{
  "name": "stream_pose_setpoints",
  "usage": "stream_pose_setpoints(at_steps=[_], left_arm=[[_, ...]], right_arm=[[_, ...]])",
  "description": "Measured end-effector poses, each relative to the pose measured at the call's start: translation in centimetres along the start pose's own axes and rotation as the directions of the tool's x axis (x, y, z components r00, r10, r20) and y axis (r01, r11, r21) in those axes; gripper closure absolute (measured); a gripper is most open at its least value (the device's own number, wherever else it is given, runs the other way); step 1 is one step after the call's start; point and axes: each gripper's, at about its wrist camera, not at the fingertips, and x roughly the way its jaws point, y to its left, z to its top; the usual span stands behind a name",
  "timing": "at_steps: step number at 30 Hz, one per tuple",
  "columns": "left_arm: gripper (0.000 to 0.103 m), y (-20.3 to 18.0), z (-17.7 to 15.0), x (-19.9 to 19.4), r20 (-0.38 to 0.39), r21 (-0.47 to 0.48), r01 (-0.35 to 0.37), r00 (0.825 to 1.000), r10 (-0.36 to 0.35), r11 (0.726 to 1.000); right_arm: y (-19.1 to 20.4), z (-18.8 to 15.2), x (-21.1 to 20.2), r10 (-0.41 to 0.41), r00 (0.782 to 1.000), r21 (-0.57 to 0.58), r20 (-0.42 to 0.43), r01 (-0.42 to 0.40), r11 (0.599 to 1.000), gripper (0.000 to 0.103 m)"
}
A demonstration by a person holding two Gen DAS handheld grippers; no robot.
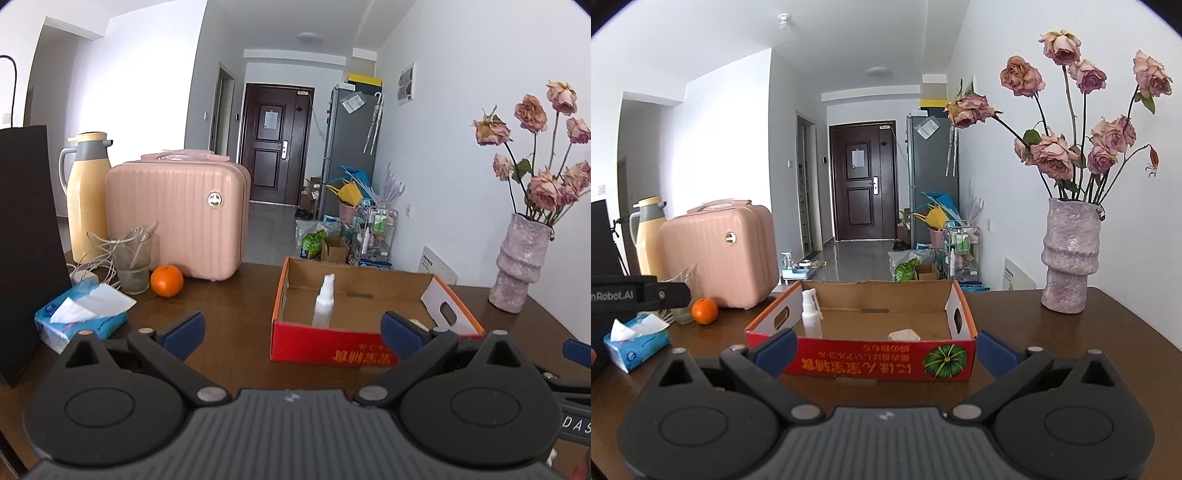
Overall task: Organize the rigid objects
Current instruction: 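Withdraw both tools from the box back over the table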
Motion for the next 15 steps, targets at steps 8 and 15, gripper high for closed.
stream_pose_setpoints(at_steps=[8, 15], left_arm=[[0.000, 1.3, -2.9, -1.4, -0.027, 0.008, 0.026, 0.999, -0.026, 1.000], [0.000, 2.2, -5.5, -1.6, -0.059, 0.002, 0.027, 0.998, -0.027, 1.000]], right_arm=[[0.2, -2.8, -1.8, 0.016, 1.000, -0.029, -0.020, -0.017, 0.999, 0.000], [0.0, -5.9, -2.9, 0.023, 0.997, -0.050, -0.070, -0.026, 0.998, 0.000]])
